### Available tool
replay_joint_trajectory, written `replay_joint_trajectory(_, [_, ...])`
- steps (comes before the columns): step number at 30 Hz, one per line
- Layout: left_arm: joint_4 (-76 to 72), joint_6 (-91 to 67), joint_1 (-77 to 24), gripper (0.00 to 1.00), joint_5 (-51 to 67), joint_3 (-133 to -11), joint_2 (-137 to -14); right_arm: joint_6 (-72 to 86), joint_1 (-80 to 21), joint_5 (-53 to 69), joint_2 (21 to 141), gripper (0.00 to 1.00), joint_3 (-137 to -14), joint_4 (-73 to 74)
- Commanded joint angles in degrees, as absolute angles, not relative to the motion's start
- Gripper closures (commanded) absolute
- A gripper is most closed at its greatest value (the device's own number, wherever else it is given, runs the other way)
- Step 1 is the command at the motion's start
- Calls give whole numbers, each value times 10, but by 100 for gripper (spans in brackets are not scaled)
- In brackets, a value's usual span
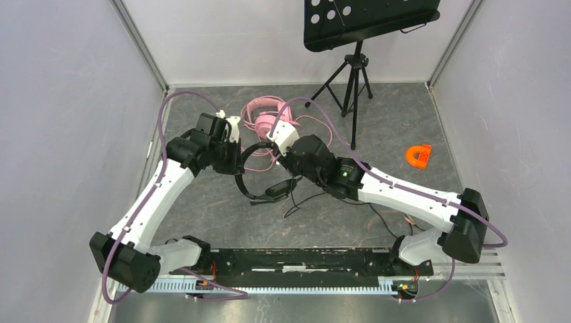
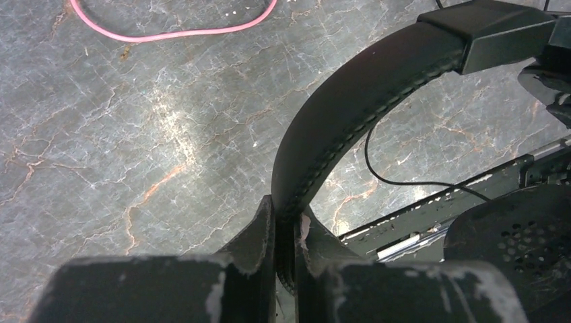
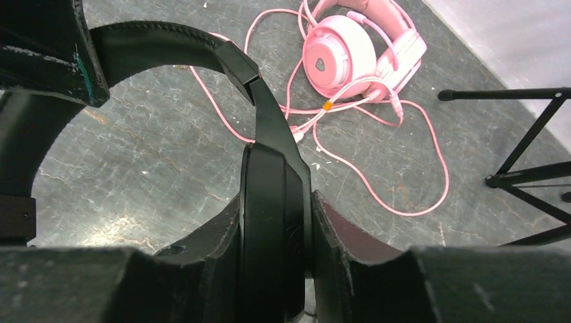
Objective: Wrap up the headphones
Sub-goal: Pick up the headphones from the center of the board.
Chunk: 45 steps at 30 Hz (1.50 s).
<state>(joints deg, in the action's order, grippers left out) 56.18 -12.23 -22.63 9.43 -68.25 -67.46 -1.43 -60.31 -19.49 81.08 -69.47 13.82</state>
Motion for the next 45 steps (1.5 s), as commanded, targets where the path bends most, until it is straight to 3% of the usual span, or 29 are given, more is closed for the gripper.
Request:
replay_joint_trajectory(1, [530,-142,-229,81,161,-700,-652,-1,-602,-206,799,99,-678,97])
replay_joint_trajectory(4, [530,-134,-229,56,162,-706,-643,33,-594,-193,787,100,-664,97])
replay_joint_trajectory(6, [525,-119,-229,45,177,-714,-634,59,-578,-163,773,100,-644,92])
replay_joint_trajectory(7, [517,-107,-229,31,198,-719,-628,77,-564,-136,762,100,-632,84])
replay_joint_trajectory(9, [496,-88,-229,16,234,-725,-609,112,-533,-89,741,100,-602,64])
replay_joint_trajectory(11, [469,-69,-229,11,252,-727,-581,147,-498,-38,723,100,-583,54])
replay_joint_trajectory(23, [163,191,-229,0,335,-480,-281,382,-387,296,663,100,-514,-34])
replay_joint_trajectory(31, [163,307,-229,6,376,-418,-197,620,-376,441,653,100,-402,-269])
replay_joint_trajectory(37, [92,303,-229,9,375,-389,-220,692,-376,460,656,100,-353,-338])
replay_joint_trajectory(45, [-161,156,-229,11,375,-315,-237,813,-376,443,700,100,-290,-500])
